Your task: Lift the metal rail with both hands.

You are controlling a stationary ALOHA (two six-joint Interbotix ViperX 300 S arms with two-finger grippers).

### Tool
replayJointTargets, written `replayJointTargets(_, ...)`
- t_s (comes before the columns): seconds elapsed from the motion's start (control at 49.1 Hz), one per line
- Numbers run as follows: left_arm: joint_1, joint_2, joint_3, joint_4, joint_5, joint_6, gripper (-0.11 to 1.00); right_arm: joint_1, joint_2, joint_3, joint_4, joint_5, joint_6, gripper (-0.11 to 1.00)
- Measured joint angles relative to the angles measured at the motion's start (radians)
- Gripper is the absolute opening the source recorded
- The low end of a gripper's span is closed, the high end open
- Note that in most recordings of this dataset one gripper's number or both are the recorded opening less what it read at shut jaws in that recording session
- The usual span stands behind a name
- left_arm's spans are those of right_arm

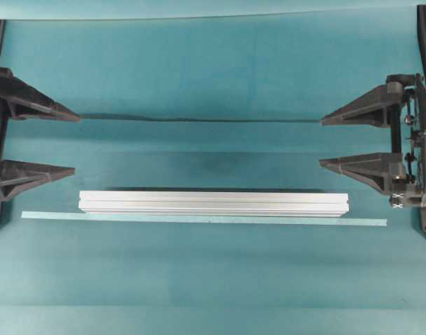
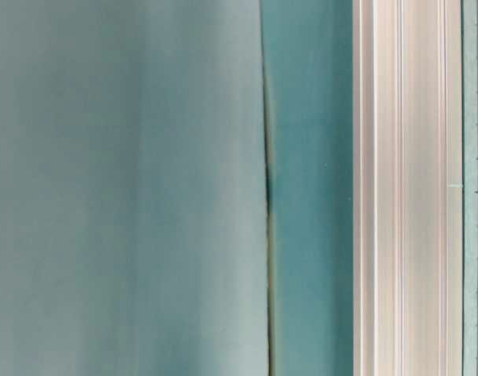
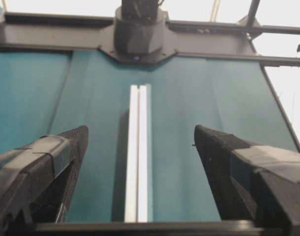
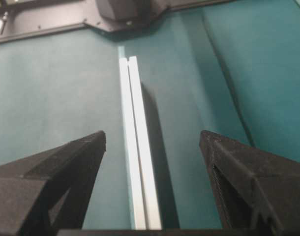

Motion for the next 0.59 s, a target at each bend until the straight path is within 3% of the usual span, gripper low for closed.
replayJointTargets(0.591, 0.002, -0.011, 0.000, 0.000, 0.000, 0.000, 0.95, -0.002, 0.000, 0.002, 0.000, -0.018, 0.000, 0.84)
